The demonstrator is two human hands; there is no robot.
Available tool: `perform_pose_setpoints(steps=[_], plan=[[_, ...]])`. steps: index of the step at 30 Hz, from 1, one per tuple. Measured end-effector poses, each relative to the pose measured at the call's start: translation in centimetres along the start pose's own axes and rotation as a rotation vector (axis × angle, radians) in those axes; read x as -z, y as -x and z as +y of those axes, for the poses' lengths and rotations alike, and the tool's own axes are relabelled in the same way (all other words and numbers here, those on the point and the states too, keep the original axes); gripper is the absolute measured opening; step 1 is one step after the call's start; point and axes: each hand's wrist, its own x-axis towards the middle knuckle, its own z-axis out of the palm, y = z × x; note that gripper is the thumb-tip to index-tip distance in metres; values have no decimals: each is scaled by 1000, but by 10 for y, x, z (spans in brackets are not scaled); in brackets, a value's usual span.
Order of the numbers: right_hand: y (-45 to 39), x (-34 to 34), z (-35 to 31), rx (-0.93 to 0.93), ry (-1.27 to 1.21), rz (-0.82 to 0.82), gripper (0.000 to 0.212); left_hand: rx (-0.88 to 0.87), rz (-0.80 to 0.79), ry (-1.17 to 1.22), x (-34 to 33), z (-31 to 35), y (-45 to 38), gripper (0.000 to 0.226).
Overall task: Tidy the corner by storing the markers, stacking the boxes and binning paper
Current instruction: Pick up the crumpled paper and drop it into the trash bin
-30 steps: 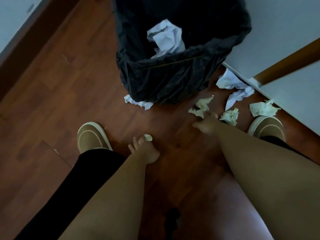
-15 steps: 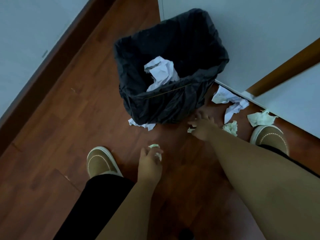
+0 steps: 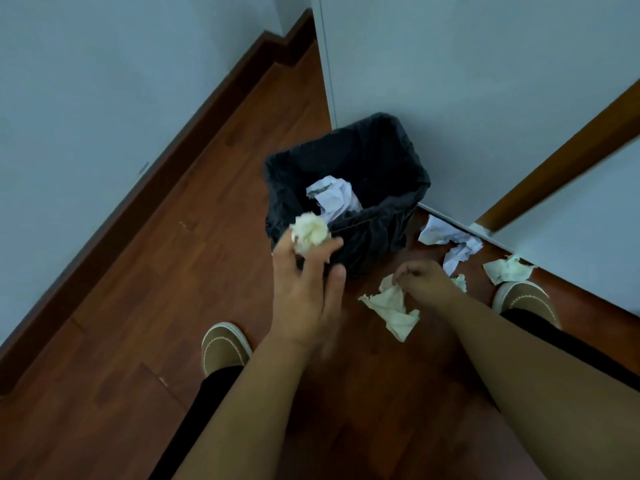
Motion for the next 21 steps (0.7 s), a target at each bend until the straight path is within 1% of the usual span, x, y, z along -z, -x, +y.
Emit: perform_pose_setpoints(steps=[2, 3, 5, 6, 7, 8, 9, 10, 12, 13, 14, 15, 16, 18, 19, 21], plan=[[8, 11, -24, 26, -64, -4, 36, 50, -11, -161, 1, 6, -35, 36], [16, 17, -39, 51, -72, -21, 34, 93, -52, -261, 4, 11, -51, 42], [32, 28, -70, 128, -61, -88, 27, 245, -235, -415, 5, 19, -72, 52], [39, 32, -84, 173, -64, -116, 26, 321, -314, -449, 4, 21, -75, 53], [45, 37, -98, 219, -74, -126, 27, 369, -336, -456, 3, 21, -73, 52], [49, 42, -112, 268, -96, -112, 29, 388, -305, -451, 5, 21, -66, 50], [50, 46, -125, 309, -128, -66, 29, 407, -233, -428, 8, 20, -56, 49], [48, 50, -137, 346, -166, 5, 29, 447, -134, -375, 10, 17, -45, 48], [39, 55, -156, 386, -264, 171, 26, 600, 34, -233, 12, 3, -22, 45], [32, 56, -163, 389, -307, 241, 25, 692, 67, -188, 11, -6, -10, 44], [25, 56, -169, 385, -325, 291, 22, 778, 48, -180, 9, -17, 1, 44], [17, 55, -169, 379, -306, 324, 19, 835, -32, -216, 6, -28, 11, 44], [10, 55, -167, 374, -249, 349, 17, 866, -159, -277, 3, -37, 21, 44], [1, 48, -151, 391, -74, 458, 24, 851, -445, -398, -3, -54, 39, 47], [-1, 44, -139, 384, -49, 544, 28, 835, -558, -433, -6, -61, 46, 49], [0, 39, -111, 320, -131, 726, 33, 835, -701, -445, -13, -76, 55, 52]])
